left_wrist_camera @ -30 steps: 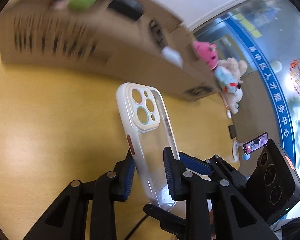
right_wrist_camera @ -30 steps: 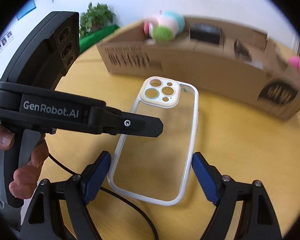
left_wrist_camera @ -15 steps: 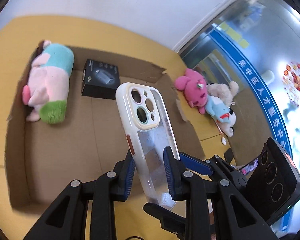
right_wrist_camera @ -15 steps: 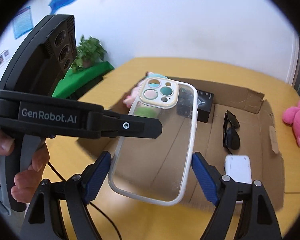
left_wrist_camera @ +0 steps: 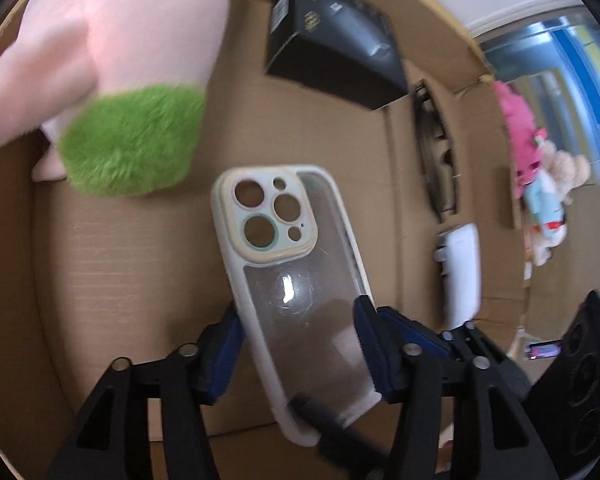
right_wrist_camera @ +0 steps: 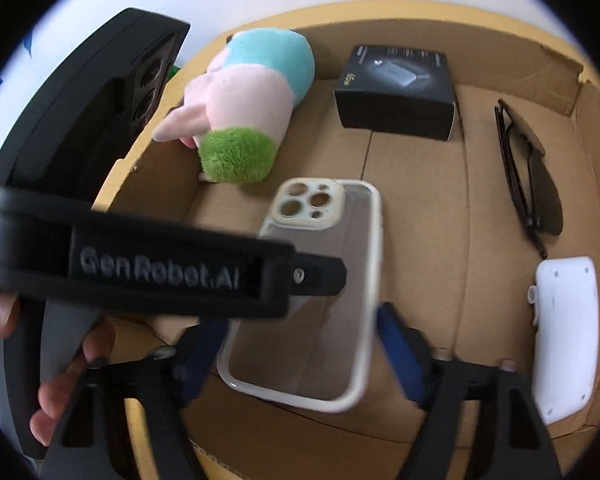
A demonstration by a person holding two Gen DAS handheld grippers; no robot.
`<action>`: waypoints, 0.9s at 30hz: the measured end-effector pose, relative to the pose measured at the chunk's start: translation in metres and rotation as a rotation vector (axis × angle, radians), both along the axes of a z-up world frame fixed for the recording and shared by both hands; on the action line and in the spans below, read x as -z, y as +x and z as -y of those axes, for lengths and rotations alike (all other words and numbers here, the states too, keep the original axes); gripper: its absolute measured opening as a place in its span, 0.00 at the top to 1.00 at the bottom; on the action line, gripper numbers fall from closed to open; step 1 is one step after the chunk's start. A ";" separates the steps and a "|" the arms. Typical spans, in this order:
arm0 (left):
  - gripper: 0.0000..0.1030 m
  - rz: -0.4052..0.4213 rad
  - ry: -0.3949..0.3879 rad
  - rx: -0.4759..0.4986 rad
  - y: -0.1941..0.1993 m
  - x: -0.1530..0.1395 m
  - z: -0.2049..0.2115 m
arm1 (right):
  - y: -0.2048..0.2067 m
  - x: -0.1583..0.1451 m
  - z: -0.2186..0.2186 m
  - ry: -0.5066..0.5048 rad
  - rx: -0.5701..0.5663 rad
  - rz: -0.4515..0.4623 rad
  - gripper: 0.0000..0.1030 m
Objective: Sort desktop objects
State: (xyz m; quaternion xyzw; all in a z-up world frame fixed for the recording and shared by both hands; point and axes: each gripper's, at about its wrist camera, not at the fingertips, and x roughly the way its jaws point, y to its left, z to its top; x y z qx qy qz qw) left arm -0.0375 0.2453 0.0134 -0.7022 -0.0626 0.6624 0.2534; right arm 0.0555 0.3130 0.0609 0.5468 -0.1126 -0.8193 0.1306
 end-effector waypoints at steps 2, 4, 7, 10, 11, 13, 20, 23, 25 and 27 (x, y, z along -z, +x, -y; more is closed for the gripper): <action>0.45 -0.013 -0.003 0.006 0.003 -0.002 0.005 | 0.001 0.004 -0.004 -0.036 0.013 0.015 0.35; 0.45 -0.056 -0.021 -0.010 0.005 -0.009 0.014 | 0.008 0.005 -0.013 -0.074 0.031 0.021 0.34; 0.45 -0.187 -0.015 -0.038 0.013 -0.033 0.036 | 0.024 -0.012 -0.031 -0.104 0.020 -0.035 0.34; 0.44 -0.338 -0.012 -0.068 0.031 -0.065 0.055 | 0.031 -0.046 -0.056 -0.056 -0.003 -0.143 0.34; 0.42 -0.386 -0.007 -0.084 0.038 -0.075 0.060 | 0.027 -0.057 -0.068 -0.036 -0.005 -0.168 0.34; 0.33 -0.499 -0.003 -0.111 0.054 -0.092 0.067 | 0.008 -0.070 -0.086 -0.018 -0.017 -0.176 0.34; 0.08 -0.846 -0.114 -0.162 0.101 -0.119 0.057 | -0.075 -0.033 -0.094 -0.026 -0.132 0.023 0.35; 0.07 -0.851 -0.110 -0.192 0.101 -0.112 0.052 | -0.088 -0.018 -0.094 -0.054 -0.106 0.059 0.35; 0.07 -0.829 -0.116 -0.199 0.099 -0.107 0.053 | -0.098 -0.006 -0.102 0.004 -0.041 0.080 0.35; 0.07 -0.835 -0.128 -0.204 0.098 -0.103 0.057 | -0.102 -0.002 -0.115 0.019 0.017 0.082 0.35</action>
